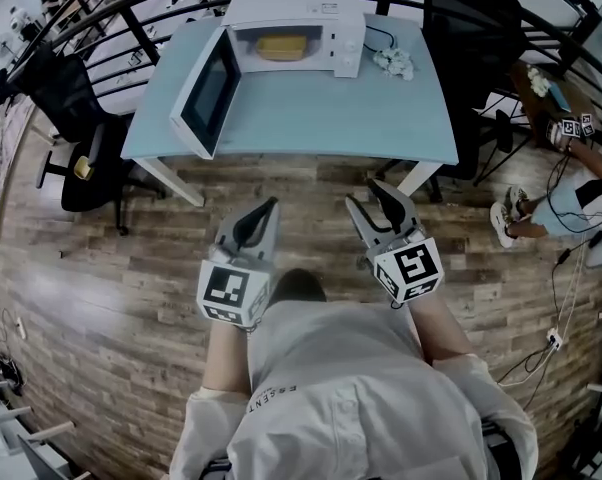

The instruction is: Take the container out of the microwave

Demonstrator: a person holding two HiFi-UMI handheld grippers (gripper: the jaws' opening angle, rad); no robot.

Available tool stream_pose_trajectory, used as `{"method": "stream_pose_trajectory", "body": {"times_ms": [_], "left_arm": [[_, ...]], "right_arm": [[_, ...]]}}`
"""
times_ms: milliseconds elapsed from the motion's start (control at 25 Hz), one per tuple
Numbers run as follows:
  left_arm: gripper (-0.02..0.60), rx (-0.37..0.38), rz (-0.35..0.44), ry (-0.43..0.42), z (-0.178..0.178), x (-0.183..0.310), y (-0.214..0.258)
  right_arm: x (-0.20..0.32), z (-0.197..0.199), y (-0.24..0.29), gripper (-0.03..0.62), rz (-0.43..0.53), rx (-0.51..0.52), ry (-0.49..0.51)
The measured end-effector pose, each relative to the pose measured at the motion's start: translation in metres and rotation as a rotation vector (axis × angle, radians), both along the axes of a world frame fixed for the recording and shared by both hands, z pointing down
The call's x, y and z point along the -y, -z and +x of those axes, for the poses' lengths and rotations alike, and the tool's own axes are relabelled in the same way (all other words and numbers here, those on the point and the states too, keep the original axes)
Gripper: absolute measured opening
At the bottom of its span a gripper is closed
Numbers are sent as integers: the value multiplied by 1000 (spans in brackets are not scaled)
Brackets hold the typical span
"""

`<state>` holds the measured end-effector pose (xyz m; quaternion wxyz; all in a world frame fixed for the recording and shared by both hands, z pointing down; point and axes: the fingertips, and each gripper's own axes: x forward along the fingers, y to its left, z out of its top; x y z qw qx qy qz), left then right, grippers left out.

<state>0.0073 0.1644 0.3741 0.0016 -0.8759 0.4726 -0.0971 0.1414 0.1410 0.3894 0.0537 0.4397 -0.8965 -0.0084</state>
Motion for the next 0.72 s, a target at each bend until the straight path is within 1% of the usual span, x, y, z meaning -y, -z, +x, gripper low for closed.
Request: {"method": "stream_pose_trajectory", "body": {"times_ms": [160, 240, 400, 560, 720], "left_arm": [[-6, 25, -20, 0, 0, 2, -8], [-6, 39, -30, 6, -4, 7, -13], [-6, 36, -34, 14, -12, 25, -19], [-6, 24, -49, 12, -24, 53, -29], [-6, 4, -58, 18, -43, 95, -32]], "right_arm": [[9, 9, 1, 170, 9, 17, -29], [15, 8, 1, 170, 12, 24, -27], [34, -2, -7, 170, -8, 26, -17], [62, -16, -14, 170, -19, 11, -8], [103, -38, -14, 170, -21, -20, 15]]}}
